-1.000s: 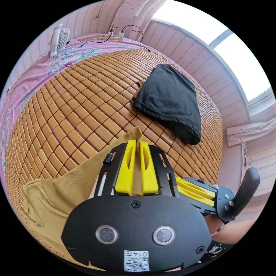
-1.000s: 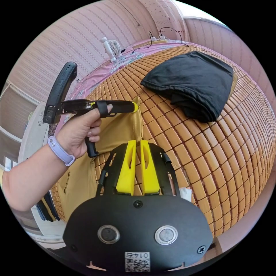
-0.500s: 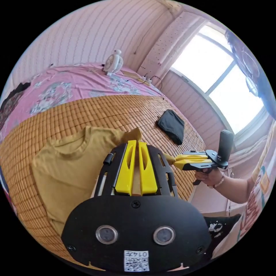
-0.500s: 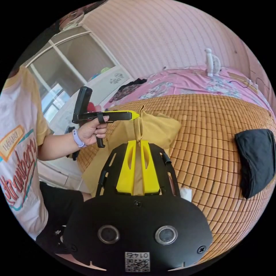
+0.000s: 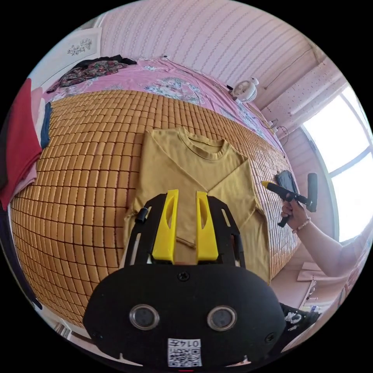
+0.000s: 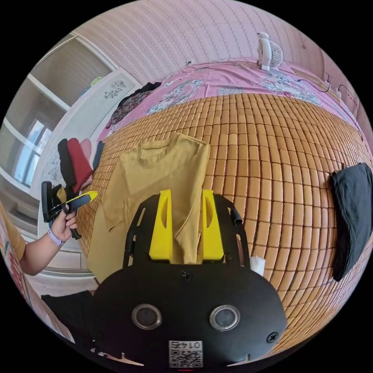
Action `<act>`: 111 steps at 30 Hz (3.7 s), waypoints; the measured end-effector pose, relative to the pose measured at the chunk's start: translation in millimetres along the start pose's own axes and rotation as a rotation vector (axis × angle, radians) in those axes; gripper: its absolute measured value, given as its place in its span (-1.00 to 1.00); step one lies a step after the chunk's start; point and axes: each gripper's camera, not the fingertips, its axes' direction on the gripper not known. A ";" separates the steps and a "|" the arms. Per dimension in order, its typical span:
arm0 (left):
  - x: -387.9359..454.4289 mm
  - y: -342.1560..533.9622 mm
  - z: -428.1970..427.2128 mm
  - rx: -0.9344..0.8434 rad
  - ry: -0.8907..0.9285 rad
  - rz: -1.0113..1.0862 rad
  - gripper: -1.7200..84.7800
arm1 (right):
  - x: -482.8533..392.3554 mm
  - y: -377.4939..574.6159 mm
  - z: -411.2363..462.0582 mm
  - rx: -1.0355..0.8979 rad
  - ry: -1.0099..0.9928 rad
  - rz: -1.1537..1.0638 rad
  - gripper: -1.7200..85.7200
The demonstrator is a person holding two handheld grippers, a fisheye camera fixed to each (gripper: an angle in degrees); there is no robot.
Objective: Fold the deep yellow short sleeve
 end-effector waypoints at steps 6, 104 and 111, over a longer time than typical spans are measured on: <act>-77.3 -62.0 24.6 0.050 -0.082 0.021 -0.72 | 7.5 -74.2 41.0 0.012 0.005 0.049 -0.73; 35.4 392.1 -386.9 -0.003 -0.189 -0.001 -0.98 | -278.0 180.0 -241.0 -0.239 0.279 -0.196 -0.97; 76.3 446.5 -476.7 0.097 -0.080 0.019 -0.98 | -281.3 238.6 -293.9 -0.263 0.188 -0.204 -0.97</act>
